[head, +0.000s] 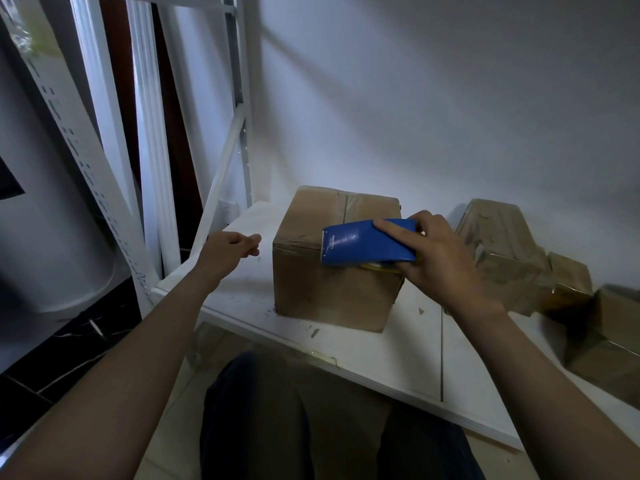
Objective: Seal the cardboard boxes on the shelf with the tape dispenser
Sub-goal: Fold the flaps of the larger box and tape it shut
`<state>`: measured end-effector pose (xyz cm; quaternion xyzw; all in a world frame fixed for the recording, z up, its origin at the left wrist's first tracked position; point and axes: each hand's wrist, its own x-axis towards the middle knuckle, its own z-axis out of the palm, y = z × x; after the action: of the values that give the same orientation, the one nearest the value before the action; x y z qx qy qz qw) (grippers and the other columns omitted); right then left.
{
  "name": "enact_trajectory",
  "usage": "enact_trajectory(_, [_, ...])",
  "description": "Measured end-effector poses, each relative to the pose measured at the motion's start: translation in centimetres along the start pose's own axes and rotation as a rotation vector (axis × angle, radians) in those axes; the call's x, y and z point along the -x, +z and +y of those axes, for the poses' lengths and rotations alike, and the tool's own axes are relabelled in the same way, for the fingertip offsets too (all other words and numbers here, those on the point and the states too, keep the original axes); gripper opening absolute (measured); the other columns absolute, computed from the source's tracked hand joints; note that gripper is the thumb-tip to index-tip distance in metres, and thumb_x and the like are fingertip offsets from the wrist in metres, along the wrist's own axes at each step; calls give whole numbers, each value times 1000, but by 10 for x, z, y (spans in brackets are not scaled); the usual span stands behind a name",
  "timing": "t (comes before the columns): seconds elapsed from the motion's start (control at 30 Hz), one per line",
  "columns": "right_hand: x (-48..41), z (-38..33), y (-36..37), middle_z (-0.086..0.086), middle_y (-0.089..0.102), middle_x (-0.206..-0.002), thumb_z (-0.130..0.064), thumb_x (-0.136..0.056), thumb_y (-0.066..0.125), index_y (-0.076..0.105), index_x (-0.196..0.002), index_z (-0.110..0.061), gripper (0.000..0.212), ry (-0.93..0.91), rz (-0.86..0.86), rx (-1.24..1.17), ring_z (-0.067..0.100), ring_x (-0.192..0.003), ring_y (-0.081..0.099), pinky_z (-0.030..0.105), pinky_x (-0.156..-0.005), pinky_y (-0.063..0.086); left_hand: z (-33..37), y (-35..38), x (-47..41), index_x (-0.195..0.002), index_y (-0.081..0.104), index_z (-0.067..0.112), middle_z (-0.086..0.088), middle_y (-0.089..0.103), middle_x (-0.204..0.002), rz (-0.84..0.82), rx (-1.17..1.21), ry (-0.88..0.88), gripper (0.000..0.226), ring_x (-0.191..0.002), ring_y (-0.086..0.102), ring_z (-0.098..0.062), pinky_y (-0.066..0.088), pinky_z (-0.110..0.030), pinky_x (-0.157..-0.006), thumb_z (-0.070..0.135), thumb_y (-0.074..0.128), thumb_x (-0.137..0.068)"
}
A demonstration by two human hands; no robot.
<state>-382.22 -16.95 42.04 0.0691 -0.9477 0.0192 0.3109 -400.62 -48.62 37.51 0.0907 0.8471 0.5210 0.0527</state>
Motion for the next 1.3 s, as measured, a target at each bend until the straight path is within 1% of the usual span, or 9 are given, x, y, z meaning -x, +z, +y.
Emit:
enact_trajectory(0.4, [1, -5, 6, 9, 50, -109, -32, -90, 67, 46, -149, -36, 62, 59, 5, -32, 25, -93, 48, 42, -73, 51, -16, 34, -21, -90, 71, 21, -2, 71, -105, -104, 135, -95, 35, -99, 64, -21, 47, -35, -78, 53, 58, -95])
enact_trajectory(0.5, [2, -7, 9, 8, 49, -108, -29, -92, 67, 46, -149, -34, 62, 78, 9, -33, 23, -94, 47, 38, -76, 48, -20, 45, -24, -77, 66, 23, -7, 62, -82, -74, 120, -52, 39, -79, 55, -21, 41, -30, -65, 53, 52, -98])
enact_trajectory(0.57, [1, -11, 12, 8, 49, -110, -26, -92, 68, 46, -149, -34, 61, 73, 9, -35, 24, -96, 47, 38, -79, 47, -23, 50, -26, -81, 64, 18, -5, 57, -76, -54, 39, 17, 44, -77, 54, -21, 42, -33, -69, 52, 46, -101])
enact_trajectory(0.67, [-1, -16, 17, 9, 49, -113, -19, -92, 70, 45, -149, -35, 64, 81, 3, -16, 27, -99, 46, 38, -81, 46, -26, 54, -33, -125, 58, 27, -11, 60, -123, -94, -90, -41, 55, -111, 58, -32, 49, -43, -94, 68, 36, -96])
enact_trajectory(0.77, [-6, -19, 18, 8, 48, -113, -16, -91, 72, 46, -148, -36, 66, 108, 3, -19, 27, -100, 45, 36, -80, 44, -28, 56, -37, -146, 39, 35, -14, 42, -149, -151, -61, -149, 65, -129, 48, -37, 47, -50, -100, 73, 36, -93])
enact_trajectory(0.93, [-10, -18, 17, 9, 48, -114, -19, -92, 71, 44, -149, -37, 66, 114, -18, -22, 25, -101, 45, 34, -79, 42, 2, 58, -34, -141, 49, 19, -5, 50, -145, 227, -96, 280, 40, -134, 47, -24, 37, -38, -112, 33, 49, -104])
enact_trajectory(1.07, [-8, -15, 16, 6, 47, -112, -21, -91, 72, 41, -149, -39, 69, 109, -32, -28, 22, -97, 46, 34, -74, 46, 42, 78, -35, -134, 55, 12, -4, 61, -132, 178, -166, 686, 32, -122, 55, -17, 39, -16, -104, 17, 47, -104])
enact_trajectory(1.17, [-6, -11, 11, 1, 43, -108, -25, -92, 68, 41, -150, -40, 66, 126, -44, -42, 16, -87, 48, 29, -70, 47, 57, 93, -42, -132, 55, 15, -2, 66, -124, 36, -277, 686, 30, -112, 62, -20, 52, -36, -97, 25, 44, -106])
enact_trajectory(1.3, [-6, -10, 6, -4, 39, -104, -36, -91, 57, 39, -151, -44, 62, 107, -78, -52, 14, -81, 45, 30, -62, 49, 51, 93, -53, -122, 56, 16, -3, 66, -117, -70, -462, 471, 35, -104, 63, -25, 45, -48, -104, 39, 32, -108])
